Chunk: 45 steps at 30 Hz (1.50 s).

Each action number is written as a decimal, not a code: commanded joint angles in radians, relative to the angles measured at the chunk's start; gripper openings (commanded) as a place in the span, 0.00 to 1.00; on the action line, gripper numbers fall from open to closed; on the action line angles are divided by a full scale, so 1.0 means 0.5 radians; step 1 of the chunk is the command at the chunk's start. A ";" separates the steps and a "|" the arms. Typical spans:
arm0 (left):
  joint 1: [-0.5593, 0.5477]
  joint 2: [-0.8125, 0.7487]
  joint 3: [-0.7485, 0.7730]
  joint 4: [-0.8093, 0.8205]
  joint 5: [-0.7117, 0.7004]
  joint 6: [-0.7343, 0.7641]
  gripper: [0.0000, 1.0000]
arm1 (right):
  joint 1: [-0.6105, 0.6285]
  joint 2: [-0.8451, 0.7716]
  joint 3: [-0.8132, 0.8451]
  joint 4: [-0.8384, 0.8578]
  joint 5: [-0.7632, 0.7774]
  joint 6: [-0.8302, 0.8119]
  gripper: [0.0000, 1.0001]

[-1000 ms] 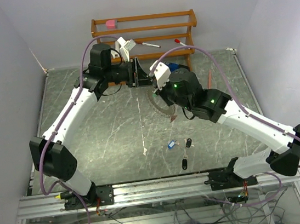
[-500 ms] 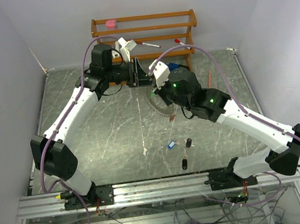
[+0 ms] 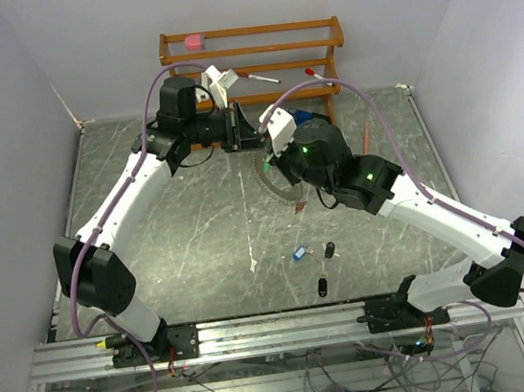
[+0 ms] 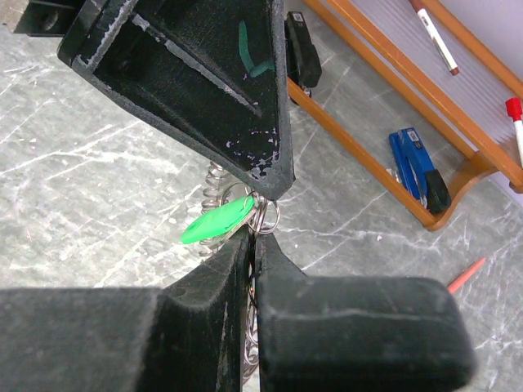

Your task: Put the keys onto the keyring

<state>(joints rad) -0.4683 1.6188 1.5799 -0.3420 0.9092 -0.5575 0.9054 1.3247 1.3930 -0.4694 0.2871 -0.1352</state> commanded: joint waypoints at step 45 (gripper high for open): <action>-0.091 -0.252 0.184 -0.574 -0.633 1.465 0.64 | -0.140 0.071 0.284 -0.277 -0.016 0.358 0.00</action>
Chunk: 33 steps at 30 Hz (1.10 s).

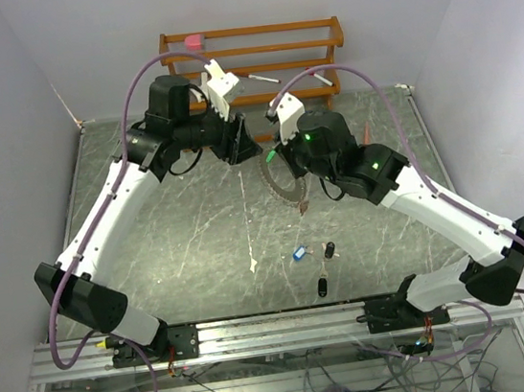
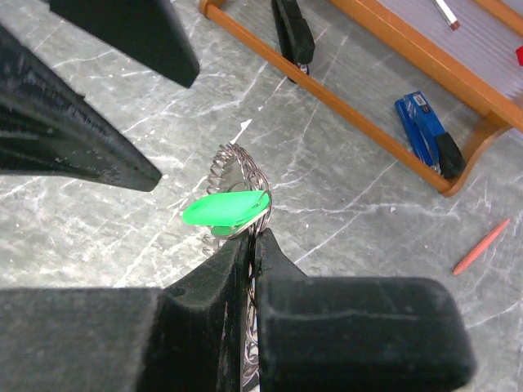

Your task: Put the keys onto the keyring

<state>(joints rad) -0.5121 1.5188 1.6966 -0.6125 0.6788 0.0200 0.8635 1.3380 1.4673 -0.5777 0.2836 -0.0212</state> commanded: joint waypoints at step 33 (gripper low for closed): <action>-0.068 -0.023 -0.105 0.262 0.042 0.368 0.49 | -0.223 0.389 0.722 -0.428 -0.567 0.570 0.00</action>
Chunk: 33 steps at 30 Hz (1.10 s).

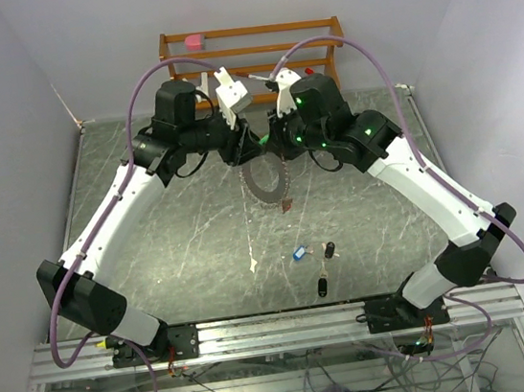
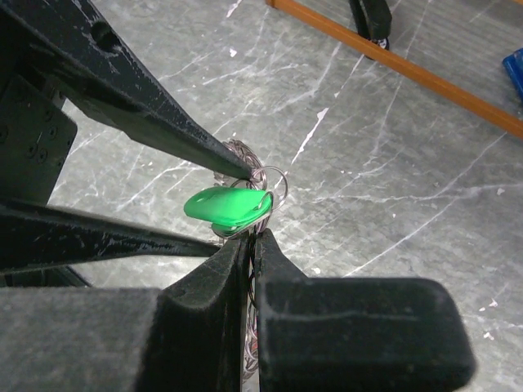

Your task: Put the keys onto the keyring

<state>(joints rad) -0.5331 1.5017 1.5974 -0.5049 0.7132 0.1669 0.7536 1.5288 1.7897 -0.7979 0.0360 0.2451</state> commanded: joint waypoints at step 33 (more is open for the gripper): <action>-0.025 -0.028 0.169 0.058 0.226 -0.448 0.07 | -0.005 -0.602 -0.606 0.602 -0.115 -0.393 0.00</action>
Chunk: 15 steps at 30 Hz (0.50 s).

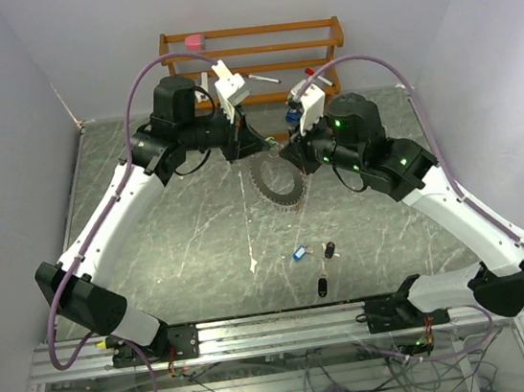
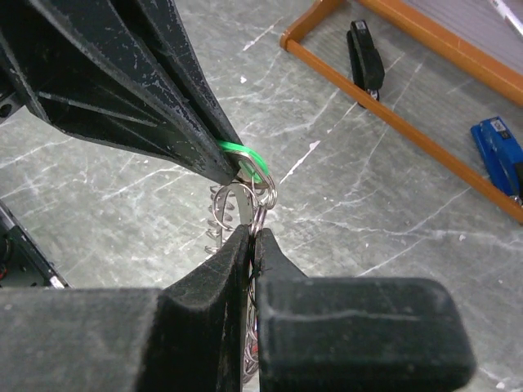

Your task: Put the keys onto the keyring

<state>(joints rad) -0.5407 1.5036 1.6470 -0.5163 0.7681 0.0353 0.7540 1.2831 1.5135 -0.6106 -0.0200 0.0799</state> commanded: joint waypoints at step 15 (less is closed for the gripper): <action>-0.003 -0.039 0.077 0.192 0.314 -0.421 0.07 | -0.008 -0.333 -0.370 0.474 -0.071 -0.221 0.00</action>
<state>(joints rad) -0.5407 1.5036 1.6485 -0.4503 0.8722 -0.1383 0.7536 1.1667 1.3689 -0.4690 -0.0582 -0.0017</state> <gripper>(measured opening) 0.086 0.028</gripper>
